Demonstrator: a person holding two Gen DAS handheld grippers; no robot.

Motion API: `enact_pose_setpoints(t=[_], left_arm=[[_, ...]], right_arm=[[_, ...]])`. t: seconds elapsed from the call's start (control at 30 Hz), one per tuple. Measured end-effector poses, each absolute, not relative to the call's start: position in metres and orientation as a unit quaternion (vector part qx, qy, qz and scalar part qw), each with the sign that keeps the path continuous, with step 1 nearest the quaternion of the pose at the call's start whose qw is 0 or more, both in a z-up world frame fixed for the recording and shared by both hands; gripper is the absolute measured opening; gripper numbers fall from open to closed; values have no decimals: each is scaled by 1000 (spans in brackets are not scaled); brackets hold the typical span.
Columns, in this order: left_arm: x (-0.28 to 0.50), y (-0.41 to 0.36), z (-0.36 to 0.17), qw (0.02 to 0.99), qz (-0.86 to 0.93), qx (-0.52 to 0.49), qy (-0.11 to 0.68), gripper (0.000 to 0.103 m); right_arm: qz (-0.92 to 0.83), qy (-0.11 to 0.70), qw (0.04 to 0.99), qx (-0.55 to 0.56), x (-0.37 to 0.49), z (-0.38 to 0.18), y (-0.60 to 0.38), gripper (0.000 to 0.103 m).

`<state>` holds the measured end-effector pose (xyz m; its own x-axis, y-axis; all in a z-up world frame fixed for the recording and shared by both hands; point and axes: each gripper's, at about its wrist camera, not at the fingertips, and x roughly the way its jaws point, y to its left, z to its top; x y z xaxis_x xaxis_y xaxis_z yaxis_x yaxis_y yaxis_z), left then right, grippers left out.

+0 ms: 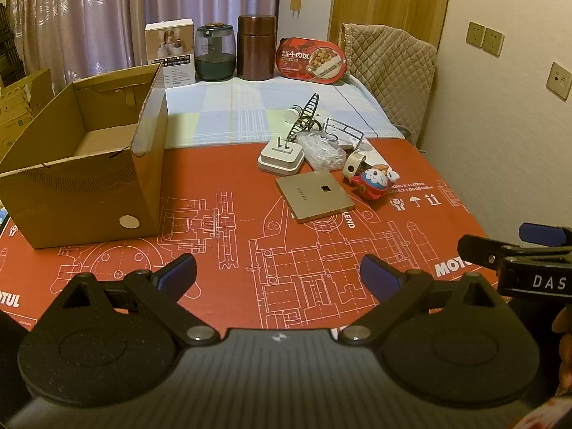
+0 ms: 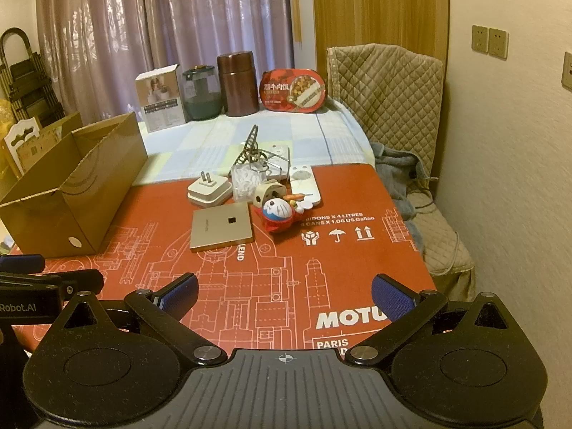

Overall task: Organize rigid objects
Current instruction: 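Reach the right gripper to the Doraemon figure and close on it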

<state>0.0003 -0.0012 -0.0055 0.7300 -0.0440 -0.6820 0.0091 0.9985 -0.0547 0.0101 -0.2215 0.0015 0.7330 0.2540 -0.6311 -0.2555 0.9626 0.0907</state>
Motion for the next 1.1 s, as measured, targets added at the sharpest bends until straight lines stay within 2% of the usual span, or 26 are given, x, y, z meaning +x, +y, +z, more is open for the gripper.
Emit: enact_pose_setpoints(t=[0.5, 0.87, 1.1], left_arm=[[10, 6, -9, 928, -17, -31, 370, 96], [61, 16, -24, 925, -23, -44, 376, 96], [99, 19, -43, 923, -29, -50, 381, 96]], right_arm=[[141, 349, 926, 11, 12, -4, -230, 100], [161, 352, 922, 16, 77, -7, -226, 100], [197, 343, 918, -9, 133, -29, -220, 100]])
